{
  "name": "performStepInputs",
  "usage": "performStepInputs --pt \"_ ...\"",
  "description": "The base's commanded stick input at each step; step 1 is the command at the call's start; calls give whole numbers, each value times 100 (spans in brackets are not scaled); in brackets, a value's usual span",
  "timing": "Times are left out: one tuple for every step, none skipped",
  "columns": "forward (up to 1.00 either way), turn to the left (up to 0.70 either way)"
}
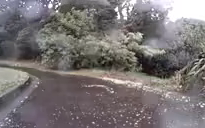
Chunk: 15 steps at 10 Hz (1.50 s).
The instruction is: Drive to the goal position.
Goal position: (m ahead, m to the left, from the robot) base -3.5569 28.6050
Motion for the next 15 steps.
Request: performStepInputs --pt "70 0" --pt "70 0" --pt "70 0" --pt "70 32" --pt "70 34" --pt "70 35" --pt "70 35" --pt "70 23" --pt "70 11" --pt "70 0" --pt "70 0" --pt "70 0" --pt "70 0" --pt "70 19" --pt "70 34"
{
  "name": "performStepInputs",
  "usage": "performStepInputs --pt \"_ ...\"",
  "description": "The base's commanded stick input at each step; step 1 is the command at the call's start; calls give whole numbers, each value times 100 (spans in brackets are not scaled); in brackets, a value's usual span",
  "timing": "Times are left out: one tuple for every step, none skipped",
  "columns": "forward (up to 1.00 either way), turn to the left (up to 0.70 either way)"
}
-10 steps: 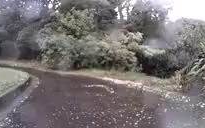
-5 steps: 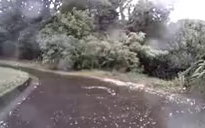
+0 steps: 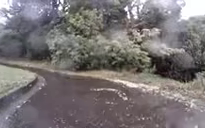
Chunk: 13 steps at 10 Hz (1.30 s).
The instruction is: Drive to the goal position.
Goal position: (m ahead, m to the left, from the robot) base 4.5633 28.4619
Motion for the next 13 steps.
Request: performStepInputs --pt "70 35" --pt "70 29" --pt "70 0" --pt "70 0" --pt "70 0" --pt "70 0" --pt "70 0" --pt "70 0" --pt "70 0" --pt "70 0" --pt "74 5" --pt "83 15" --pt "85 33"
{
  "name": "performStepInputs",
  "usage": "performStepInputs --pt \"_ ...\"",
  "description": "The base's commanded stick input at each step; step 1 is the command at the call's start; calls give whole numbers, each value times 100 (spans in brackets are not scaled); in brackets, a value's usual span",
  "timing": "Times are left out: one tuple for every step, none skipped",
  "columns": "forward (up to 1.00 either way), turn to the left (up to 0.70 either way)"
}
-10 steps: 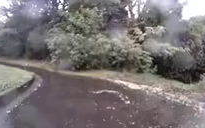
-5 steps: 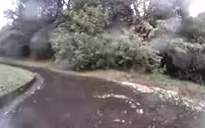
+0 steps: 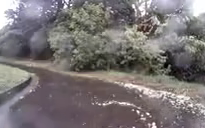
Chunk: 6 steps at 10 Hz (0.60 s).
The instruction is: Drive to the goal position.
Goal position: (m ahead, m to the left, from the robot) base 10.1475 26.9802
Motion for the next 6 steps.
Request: performStepInputs --pt "85 28" --pt "85 8" --pt "85 0" --pt "85 0" --pt "85 3" --pt "89 14"
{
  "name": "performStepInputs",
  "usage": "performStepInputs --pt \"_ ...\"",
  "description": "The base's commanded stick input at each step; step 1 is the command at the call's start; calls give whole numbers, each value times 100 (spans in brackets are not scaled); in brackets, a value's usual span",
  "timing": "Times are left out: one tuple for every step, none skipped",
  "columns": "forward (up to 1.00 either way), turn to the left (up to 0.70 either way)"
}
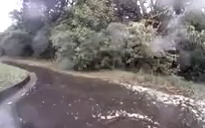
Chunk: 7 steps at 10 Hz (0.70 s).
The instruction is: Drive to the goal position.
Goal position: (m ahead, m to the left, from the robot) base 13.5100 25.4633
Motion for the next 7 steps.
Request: performStepInputs --pt "99 37" --pt "100 40" --pt "100 40" --pt "100 40" --pt "100 40" --pt "100 40" --pt "100 40"
